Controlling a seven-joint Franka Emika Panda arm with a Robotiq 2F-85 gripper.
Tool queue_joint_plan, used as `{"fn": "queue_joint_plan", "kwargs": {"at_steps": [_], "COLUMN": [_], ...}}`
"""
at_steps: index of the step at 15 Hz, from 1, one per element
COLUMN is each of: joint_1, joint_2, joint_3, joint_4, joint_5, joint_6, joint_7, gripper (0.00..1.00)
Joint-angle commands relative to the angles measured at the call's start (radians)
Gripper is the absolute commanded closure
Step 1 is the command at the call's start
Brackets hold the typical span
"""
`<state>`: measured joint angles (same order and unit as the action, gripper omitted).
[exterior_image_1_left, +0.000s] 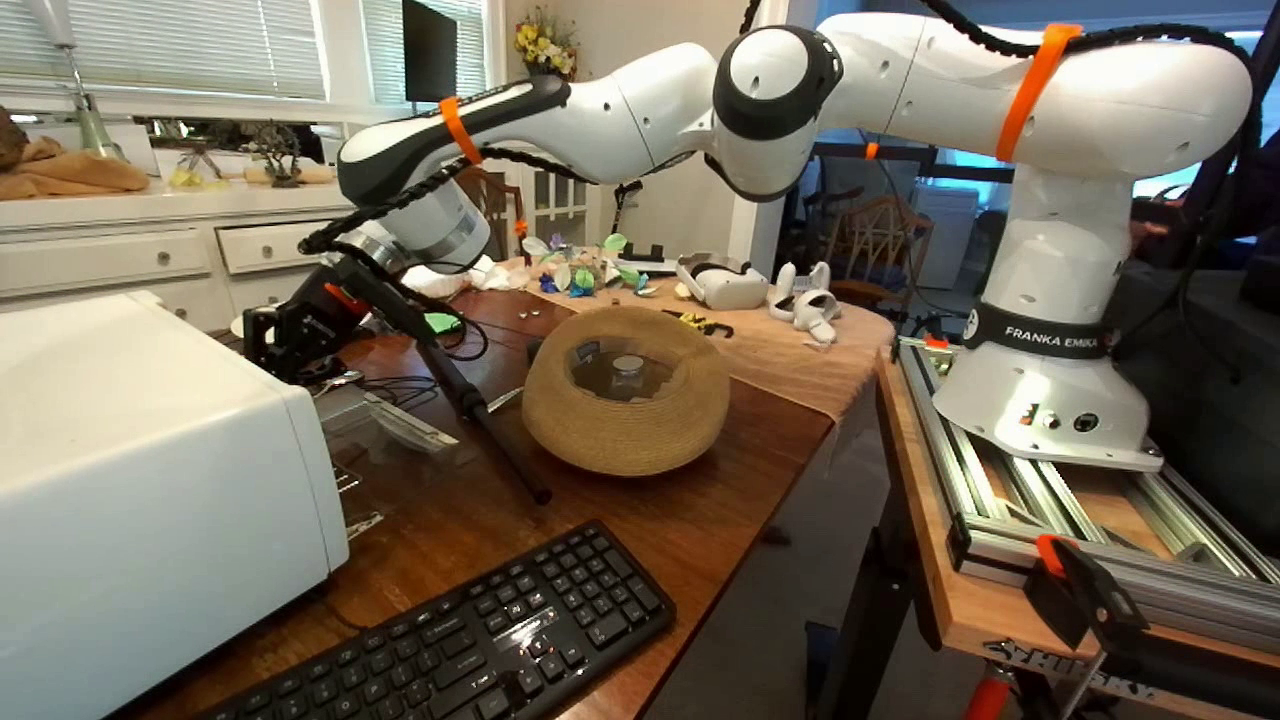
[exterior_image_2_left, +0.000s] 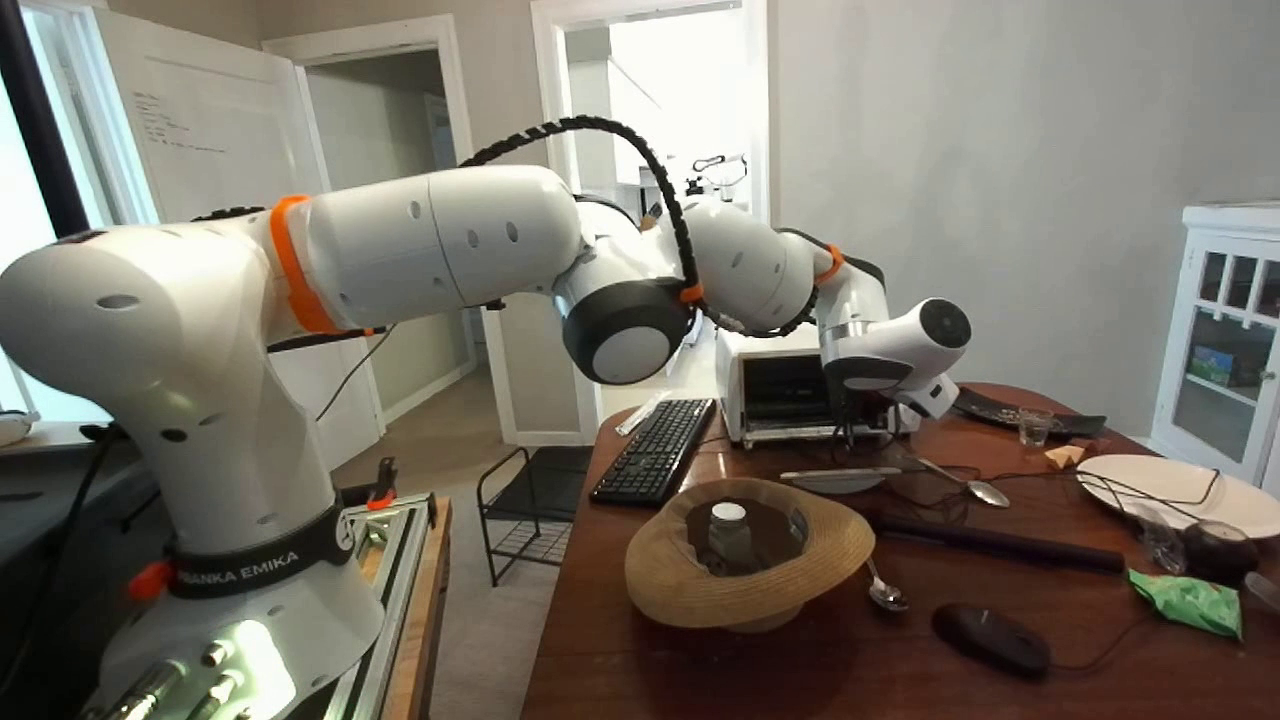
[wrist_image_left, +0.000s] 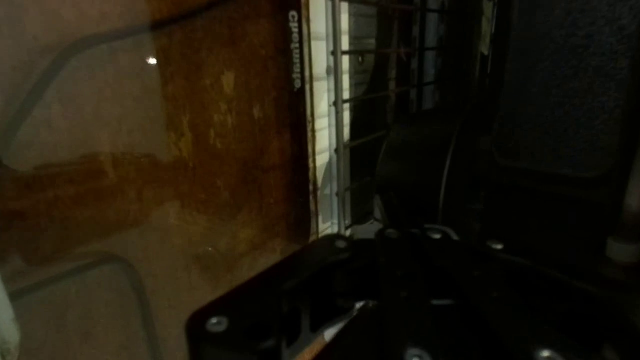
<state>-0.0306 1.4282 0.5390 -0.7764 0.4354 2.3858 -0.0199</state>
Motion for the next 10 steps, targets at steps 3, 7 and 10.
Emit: {"fn": "queue_joint_plan", "kwargs": {"at_steps": [3, 7, 10], "joint_1": [0.049, 0.058, 0.061], "joint_2": [0.088, 0.057, 0.061], "joint_3": [0.017, -0.007, 0.007], "joint_4": [0.138, 0.097, 0.102], "joint_5": [0.007, 0.085, 0.133], "joint_6": [-0.061, -0.06, -0.064], "joint_7": [-0.014, -0.057, -0.109], "gripper": [1.0, 1.0, 1.0]}}
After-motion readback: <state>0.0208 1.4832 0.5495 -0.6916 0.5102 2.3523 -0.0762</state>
